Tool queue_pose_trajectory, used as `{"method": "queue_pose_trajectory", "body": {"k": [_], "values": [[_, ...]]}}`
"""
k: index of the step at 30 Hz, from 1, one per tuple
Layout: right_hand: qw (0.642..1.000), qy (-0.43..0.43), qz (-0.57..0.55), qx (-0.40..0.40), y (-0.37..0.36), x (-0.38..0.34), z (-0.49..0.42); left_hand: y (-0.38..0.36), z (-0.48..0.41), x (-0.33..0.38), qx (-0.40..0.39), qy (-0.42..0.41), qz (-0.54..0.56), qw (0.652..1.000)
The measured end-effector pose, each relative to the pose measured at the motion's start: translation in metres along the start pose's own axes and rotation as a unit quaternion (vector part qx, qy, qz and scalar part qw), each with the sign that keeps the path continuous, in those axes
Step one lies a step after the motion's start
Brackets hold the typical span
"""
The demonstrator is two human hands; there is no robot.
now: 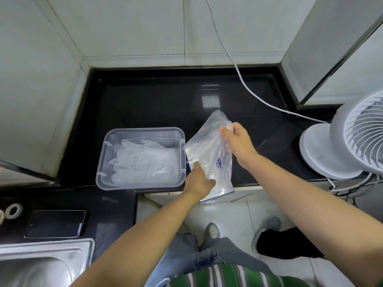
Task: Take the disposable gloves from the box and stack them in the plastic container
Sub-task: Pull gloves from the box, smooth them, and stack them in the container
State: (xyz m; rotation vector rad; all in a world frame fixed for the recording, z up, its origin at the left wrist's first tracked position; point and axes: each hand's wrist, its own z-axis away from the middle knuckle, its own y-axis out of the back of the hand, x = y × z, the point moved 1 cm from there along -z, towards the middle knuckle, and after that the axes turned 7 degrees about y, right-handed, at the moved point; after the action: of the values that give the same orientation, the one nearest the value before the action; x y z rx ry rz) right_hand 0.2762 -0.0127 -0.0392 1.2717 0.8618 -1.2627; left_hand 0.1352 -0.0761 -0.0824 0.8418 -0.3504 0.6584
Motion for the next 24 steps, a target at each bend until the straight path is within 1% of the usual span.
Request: {"method": "queue_pose_trajectory", "body": {"k": [2, 4, 6, 8, 9, 10, 12, 14, 15, 18, 21, 22, 24], "values": [[1.0, -0.027, 0.008, -0.004, -0.002, 0.015, 0.005, 0.001, 0.003, 0.011, 0.0, -0.046, 0.081, 0.996], [0.999, -0.05, -0.011, 0.016, -0.003, 0.027, 0.011, 0.006, 0.012, 0.027, -0.013, -0.079, 0.182, 0.98], [0.997, -0.057, -0.038, 0.026, -0.003, 0.031, 0.016, 0.014, 0.015, 0.042, -0.047, -0.052, 0.3, 0.951], [0.998, -0.05, -0.03, 0.022, -0.003, 0.028, 0.018, 0.024, 0.014, 0.05, -0.088, -0.007, 0.417, 0.905], [0.998, -0.045, -0.03, 0.015, -0.003, 0.026, 0.018, 0.029, 0.013, 0.052, -0.092, 0.016, 0.464, 0.881], [0.999, -0.036, -0.033, 0.003, -0.004, 0.024, 0.019, 0.034, 0.011, 0.052, -0.074, 0.031, 0.488, 0.869], [0.997, -0.023, -0.057, -0.039, -0.005, 0.021, 0.021, 0.044, 0.008, 0.05, 0.01, 0.033, 0.487, 0.873], [0.99, -0.014, -0.099, -0.095, -0.006, 0.018, 0.023, 0.054, 0.005, 0.05, 0.062, 0.013, 0.474, 0.878], [0.985, -0.012, -0.122, -0.118, -0.006, 0.014, 0.023, 0.061, 0.004, 0.048, 0.073, 0.0, 0.469, 0.88], [0.969, -0.034, -0.199, -0.146, -0.005, 0.003, 0.017, 0.081, 0.001, 0.036, 0.084, -0.037, 0.451, 0.888], [0.935, -0.06, -0.278, -0.213, -0.012, -0.009, 0.016, 0.1, 0.0, 0.018, 0.096, -0.08, 0.408, 0.904], [0.925, -0.063, -0.283, -0.245, -0.016, -0.012, 0.017, 0.105, -0.001, 0.012, 0.099, -0.096, 0.397, 0.907], [0.913, -0.08, -0.261, -0.302, -0.027, -0.018, 0.019, 0.114, -0.002, 0.0, 0.11, -0.125, 0.363, 0.917]]}}
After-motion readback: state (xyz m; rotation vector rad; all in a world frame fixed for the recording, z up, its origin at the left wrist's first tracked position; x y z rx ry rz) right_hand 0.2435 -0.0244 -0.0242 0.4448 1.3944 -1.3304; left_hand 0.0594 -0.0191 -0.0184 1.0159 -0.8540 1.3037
